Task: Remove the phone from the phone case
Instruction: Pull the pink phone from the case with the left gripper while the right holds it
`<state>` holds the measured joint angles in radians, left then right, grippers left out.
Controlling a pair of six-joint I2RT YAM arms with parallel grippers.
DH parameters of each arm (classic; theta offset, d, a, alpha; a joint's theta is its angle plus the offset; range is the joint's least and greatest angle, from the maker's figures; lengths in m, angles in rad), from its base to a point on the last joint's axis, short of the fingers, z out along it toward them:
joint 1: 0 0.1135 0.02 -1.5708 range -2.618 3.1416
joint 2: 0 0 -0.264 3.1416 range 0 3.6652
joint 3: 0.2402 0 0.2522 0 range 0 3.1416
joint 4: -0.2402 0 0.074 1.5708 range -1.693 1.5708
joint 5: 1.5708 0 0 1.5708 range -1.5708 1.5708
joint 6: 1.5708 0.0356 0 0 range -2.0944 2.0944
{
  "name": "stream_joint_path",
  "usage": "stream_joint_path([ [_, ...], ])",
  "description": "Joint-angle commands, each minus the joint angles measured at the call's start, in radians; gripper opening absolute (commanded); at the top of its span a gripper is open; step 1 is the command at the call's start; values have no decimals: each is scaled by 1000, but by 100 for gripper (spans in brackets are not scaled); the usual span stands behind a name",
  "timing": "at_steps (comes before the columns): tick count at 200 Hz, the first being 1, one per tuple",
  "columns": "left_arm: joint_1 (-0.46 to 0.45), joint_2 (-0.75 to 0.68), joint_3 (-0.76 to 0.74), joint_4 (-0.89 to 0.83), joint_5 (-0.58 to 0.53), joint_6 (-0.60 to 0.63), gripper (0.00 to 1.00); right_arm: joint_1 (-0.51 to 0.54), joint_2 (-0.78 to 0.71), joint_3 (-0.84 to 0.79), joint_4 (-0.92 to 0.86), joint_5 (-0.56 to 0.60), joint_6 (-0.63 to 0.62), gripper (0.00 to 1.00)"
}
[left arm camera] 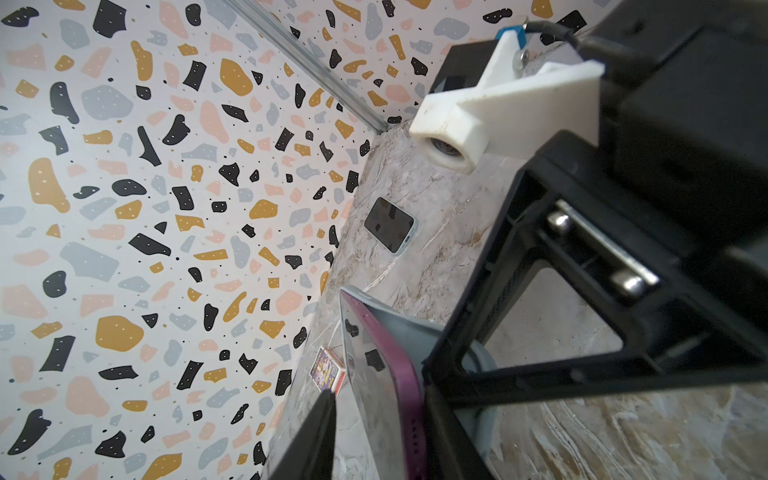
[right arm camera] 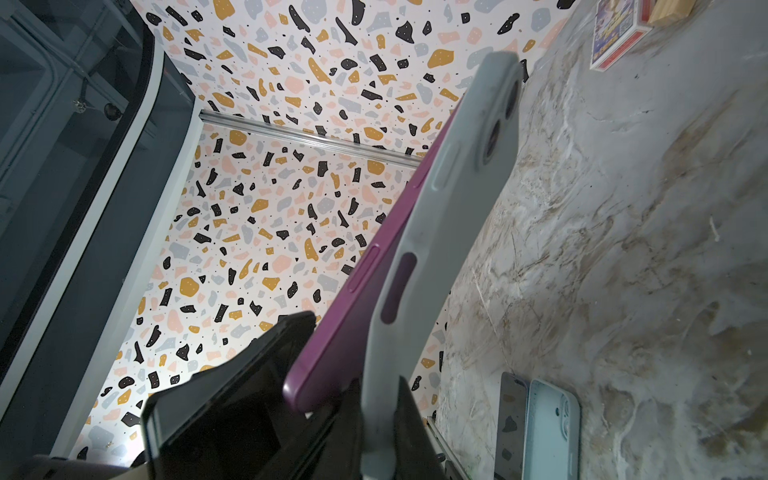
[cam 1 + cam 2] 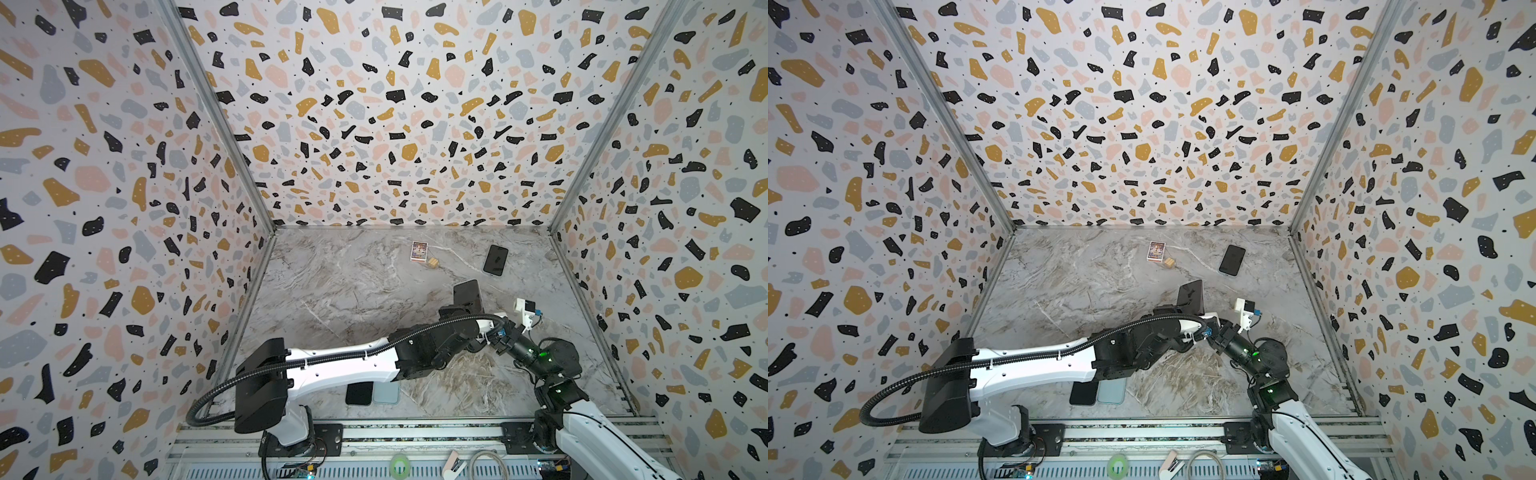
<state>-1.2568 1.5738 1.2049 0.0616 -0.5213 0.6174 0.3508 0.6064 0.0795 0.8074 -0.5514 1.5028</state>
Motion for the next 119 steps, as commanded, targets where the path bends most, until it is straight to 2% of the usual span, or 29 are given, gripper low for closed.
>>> stream_joint_path([
  [1, 13, 8, 19, 58, -4, 6, 32, 4, -31, 45, 85, -30, -8, 0],
  [93, 13, -16, -5, 75, -6, 6, 14, 4, -49, 47, 50, -26, -1, 0],
  [119, 13, -34, -14, 65, -9, -7, 5, 4, -76, 47, 3, -14, -11, 0],
])
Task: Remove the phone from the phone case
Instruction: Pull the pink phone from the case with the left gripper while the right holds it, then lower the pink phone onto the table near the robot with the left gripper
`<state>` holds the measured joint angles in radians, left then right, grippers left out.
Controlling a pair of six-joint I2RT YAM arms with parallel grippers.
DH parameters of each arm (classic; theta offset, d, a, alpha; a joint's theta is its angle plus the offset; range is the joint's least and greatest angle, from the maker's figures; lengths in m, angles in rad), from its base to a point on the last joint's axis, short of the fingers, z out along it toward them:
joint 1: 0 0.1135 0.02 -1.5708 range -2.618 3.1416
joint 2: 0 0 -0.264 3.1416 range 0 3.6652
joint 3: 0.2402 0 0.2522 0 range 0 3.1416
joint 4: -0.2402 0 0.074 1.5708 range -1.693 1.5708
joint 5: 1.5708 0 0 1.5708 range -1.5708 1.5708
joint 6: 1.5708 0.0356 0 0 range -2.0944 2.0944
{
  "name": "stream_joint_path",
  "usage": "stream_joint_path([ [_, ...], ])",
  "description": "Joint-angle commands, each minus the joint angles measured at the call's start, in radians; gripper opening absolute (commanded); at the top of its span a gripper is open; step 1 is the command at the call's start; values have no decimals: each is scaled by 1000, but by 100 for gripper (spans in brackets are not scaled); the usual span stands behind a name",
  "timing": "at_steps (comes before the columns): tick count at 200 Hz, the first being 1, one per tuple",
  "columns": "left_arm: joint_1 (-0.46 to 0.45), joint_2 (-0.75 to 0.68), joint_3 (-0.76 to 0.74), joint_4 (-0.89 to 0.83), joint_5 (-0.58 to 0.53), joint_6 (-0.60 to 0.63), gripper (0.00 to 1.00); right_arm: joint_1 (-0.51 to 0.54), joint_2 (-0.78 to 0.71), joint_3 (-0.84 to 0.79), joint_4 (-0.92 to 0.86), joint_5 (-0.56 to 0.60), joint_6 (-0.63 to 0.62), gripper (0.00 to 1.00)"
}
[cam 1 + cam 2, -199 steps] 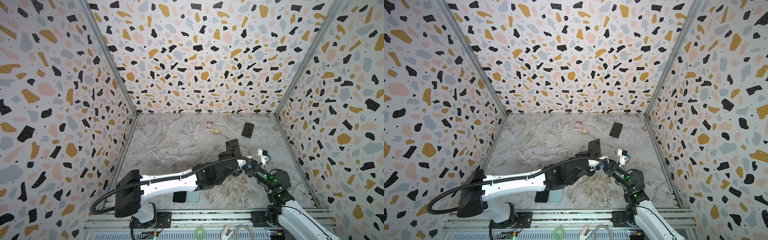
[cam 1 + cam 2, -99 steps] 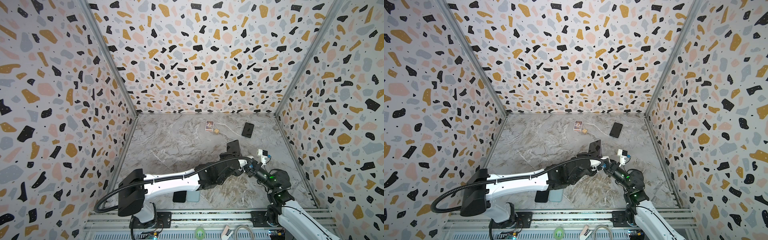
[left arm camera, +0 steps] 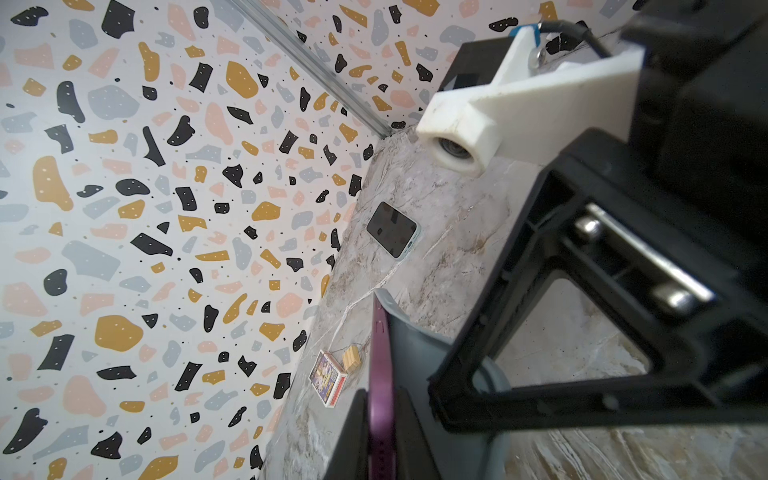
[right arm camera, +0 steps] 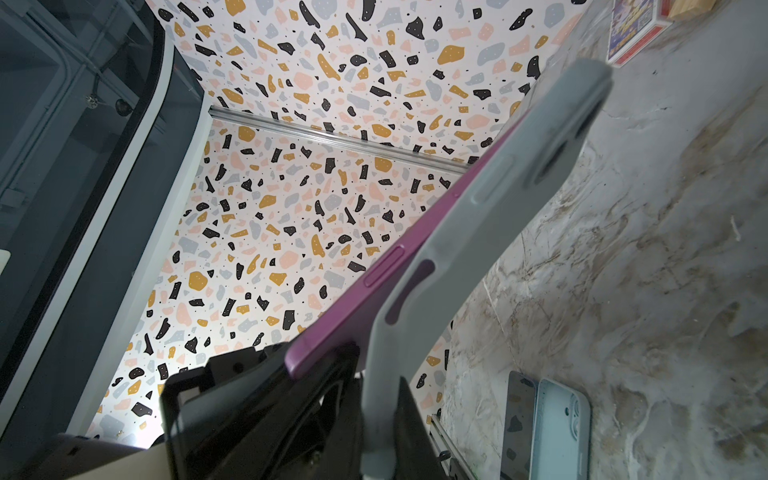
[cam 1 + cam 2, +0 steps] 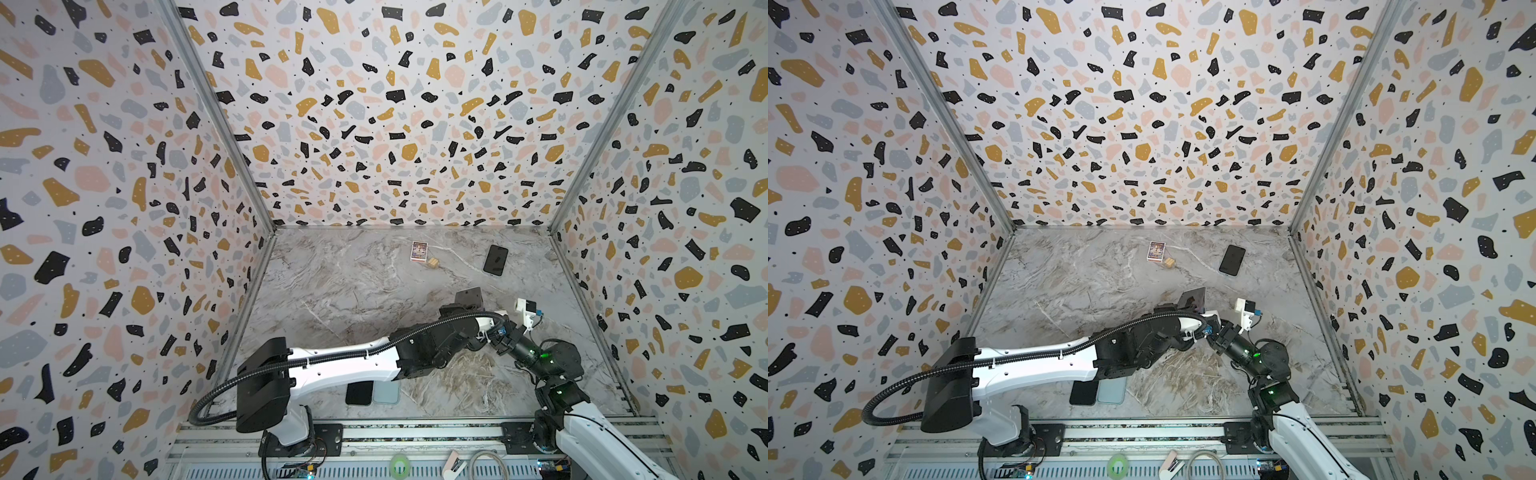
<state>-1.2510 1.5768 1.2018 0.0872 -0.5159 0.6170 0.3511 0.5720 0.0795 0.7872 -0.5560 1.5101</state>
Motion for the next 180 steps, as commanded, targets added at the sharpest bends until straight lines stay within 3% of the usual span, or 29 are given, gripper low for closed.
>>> stream_joint_path([
  [1, 7, -38, -11, 39, -13, -7, 5, 3, -43, 47, 20, -9, -19, 0],
  [55, 7, -90, -59, 42, 0, -21, 0, 4, -81, 52, -71, 8, -36, 0],
  [115, 7, -162, -85, 39, 6, -41, 0, 4, -96, 106, -341, 28, -106, 0],
  [180, -21, -242, -151, 35, 3, -73, 0, 5, -121, 68, -410, 87, -83, 0],
])
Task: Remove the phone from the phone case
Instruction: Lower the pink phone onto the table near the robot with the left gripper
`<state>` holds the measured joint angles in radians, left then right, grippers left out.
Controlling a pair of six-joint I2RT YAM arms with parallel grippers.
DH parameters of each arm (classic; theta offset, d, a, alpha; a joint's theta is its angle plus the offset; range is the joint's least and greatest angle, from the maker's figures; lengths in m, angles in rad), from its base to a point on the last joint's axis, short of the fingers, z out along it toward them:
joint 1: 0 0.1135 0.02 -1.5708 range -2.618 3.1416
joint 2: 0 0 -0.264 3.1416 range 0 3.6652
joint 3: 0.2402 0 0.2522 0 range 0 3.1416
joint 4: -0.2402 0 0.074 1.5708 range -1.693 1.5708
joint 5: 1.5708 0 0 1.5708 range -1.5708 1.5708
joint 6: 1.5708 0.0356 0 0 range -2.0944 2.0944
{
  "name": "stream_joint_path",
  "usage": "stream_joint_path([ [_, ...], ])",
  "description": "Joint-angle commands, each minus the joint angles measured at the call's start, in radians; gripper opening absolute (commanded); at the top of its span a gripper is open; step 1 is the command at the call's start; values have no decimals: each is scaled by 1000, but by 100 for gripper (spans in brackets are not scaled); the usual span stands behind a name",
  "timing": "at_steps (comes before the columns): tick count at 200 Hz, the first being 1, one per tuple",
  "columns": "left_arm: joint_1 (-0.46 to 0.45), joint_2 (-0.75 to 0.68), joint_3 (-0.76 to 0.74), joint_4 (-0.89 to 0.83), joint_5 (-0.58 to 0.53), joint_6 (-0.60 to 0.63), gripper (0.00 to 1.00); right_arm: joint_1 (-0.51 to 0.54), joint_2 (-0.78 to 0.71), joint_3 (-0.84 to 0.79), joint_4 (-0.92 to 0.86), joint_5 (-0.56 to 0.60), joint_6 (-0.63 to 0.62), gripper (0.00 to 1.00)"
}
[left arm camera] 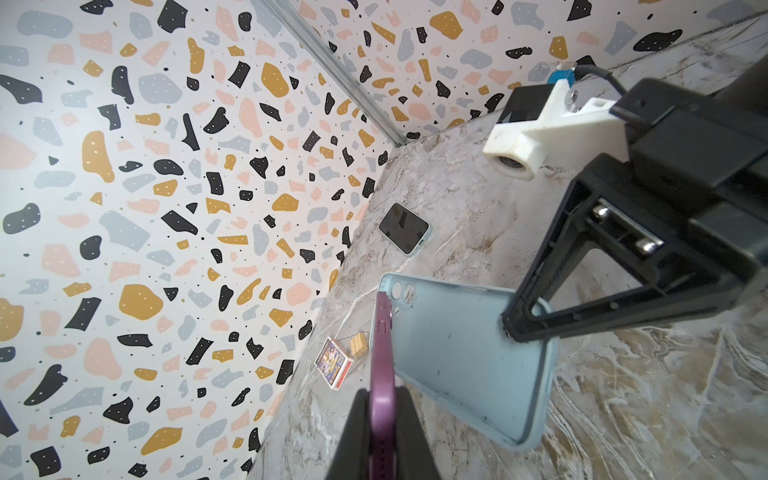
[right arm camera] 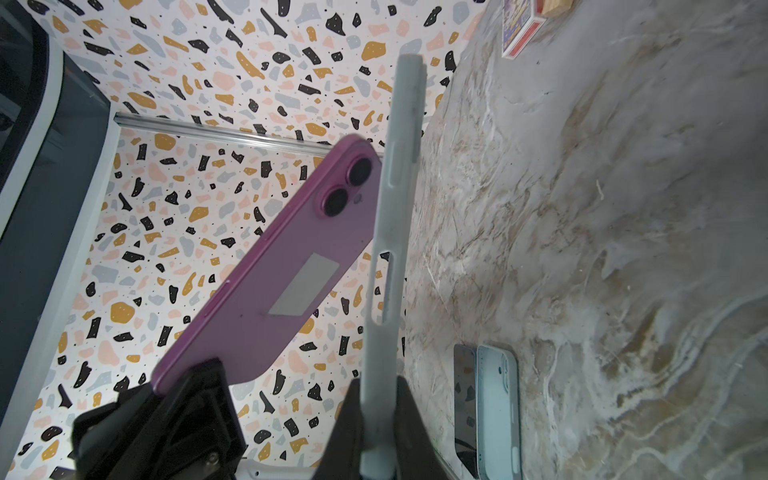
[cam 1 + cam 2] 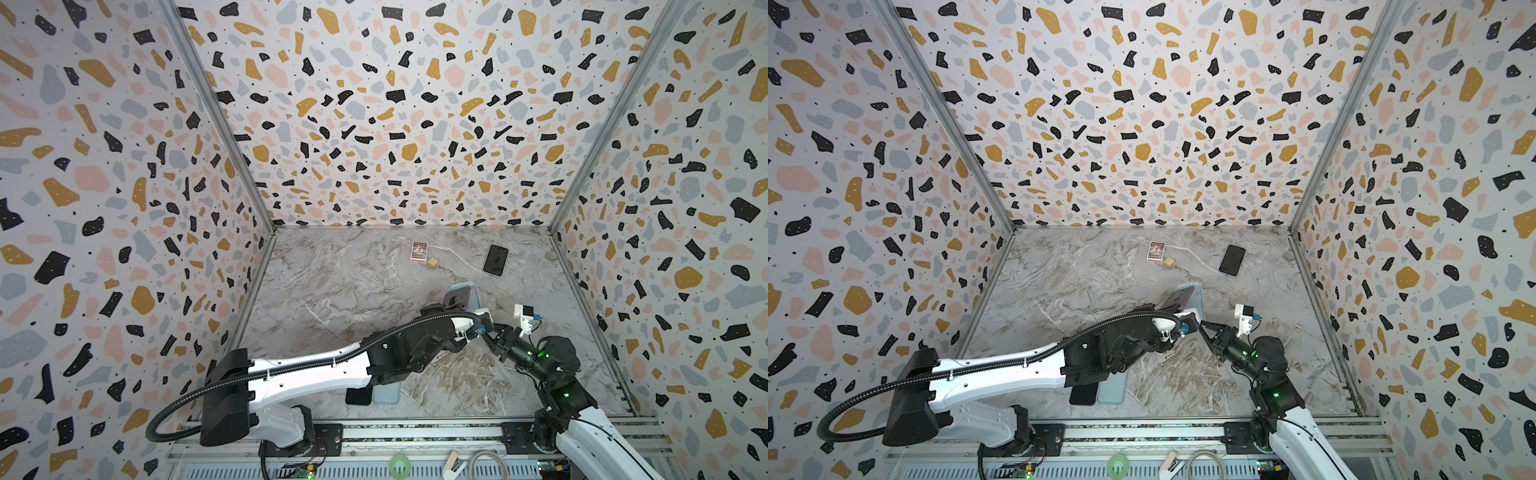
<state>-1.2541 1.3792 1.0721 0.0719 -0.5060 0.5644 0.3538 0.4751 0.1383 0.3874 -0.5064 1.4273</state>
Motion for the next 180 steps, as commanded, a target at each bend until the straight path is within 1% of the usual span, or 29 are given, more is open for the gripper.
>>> stream_joint_path([
  [1, -18, -45, -24, 50, -7, -22, 0, 2, -24, 8, -9, 39, 1, 0],
  [35, -36, -69, -74, 48, -42, -46, 0, 2, -30, -10, -26, 47, 4, 0],
  [61, -94, -87, -116, 38, -135, -74, 0, 2, -40, -3, -87, 52, -16, 0],
  [73, -113, -97, -147, 33, -151, -110, 0, 2, -45, 6, -125, 50, -27, 0],
  [89, -148, -104, -201, 46, -227, -140, 0, 4, -50, 8, -164, 39, -37, 0],
  [116, -194, -101, -257, 32, -275, -172, 0, 12, -74, -1, -221, 34, -47, 0],
  [135, -207, -102, -282, -1, -296, -209, 0, 25, -99, -4, -265, 34, -50, 0],
  [166, -240, -99, -328, -21, -310, -266, 0, 67, -139, -14, -311, 63, -41, 0],
  [180, -256, -82, -342, -21, -333, -281, 0, 96, -142, -13, -330, 82, -41, 0],
])
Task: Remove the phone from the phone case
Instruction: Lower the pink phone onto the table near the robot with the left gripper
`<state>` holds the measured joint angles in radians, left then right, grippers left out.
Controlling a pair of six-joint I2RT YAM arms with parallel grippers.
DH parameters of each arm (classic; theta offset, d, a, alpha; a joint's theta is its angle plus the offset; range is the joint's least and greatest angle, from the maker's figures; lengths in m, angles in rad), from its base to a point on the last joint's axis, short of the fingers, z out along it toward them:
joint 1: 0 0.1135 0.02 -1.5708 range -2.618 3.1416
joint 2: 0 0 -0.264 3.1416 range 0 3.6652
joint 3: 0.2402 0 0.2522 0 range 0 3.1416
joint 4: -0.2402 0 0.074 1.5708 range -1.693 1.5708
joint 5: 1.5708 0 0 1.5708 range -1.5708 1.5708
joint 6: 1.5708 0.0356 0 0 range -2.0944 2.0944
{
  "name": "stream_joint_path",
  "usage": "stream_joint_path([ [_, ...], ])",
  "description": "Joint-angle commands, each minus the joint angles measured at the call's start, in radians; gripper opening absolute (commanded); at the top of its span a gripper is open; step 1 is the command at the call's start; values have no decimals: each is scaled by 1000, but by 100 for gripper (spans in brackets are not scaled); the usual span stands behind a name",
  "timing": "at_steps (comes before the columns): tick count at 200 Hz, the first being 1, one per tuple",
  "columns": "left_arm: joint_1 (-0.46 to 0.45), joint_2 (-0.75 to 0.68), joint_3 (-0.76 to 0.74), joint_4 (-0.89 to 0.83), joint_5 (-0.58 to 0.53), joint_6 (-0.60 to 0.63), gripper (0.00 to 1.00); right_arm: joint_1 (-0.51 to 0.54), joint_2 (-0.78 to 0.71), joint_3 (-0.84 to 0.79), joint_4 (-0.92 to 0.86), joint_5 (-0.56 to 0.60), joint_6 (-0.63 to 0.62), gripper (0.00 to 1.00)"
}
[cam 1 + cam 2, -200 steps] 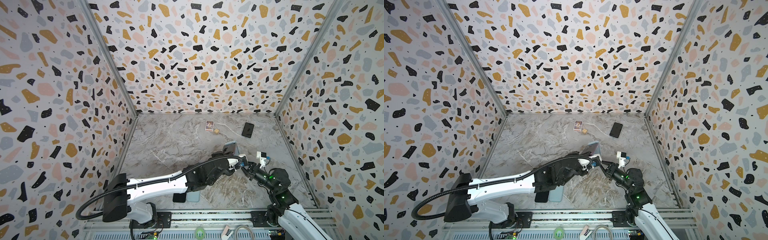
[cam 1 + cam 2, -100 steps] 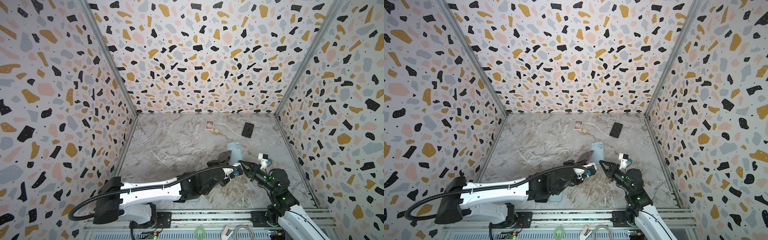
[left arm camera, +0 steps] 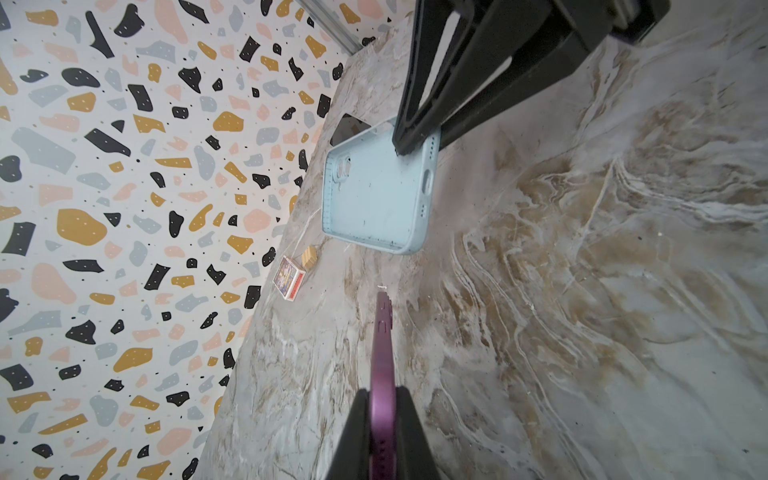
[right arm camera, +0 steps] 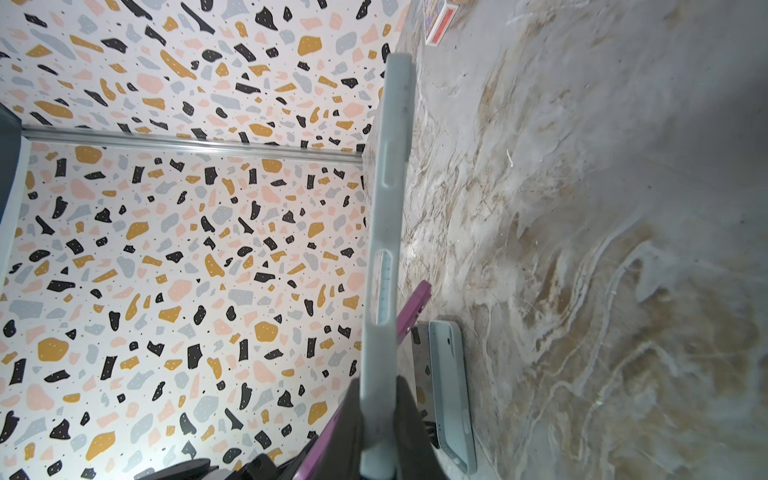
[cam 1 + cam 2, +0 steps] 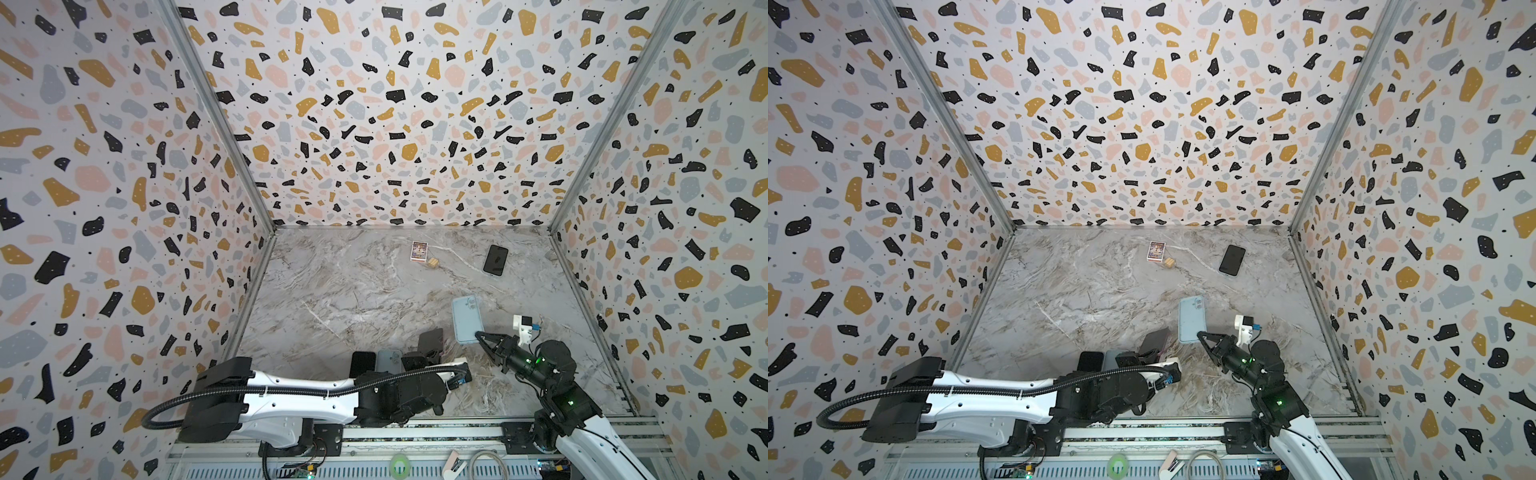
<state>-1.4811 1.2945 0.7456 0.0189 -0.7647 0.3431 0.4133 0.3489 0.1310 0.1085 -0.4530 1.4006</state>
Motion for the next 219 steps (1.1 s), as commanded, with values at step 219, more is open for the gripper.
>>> stream_joint_path([
  [219, -107, 113, -115, -13, -76, -261, 0, 413, 124, -59, -60, 298, 117, 0],
])
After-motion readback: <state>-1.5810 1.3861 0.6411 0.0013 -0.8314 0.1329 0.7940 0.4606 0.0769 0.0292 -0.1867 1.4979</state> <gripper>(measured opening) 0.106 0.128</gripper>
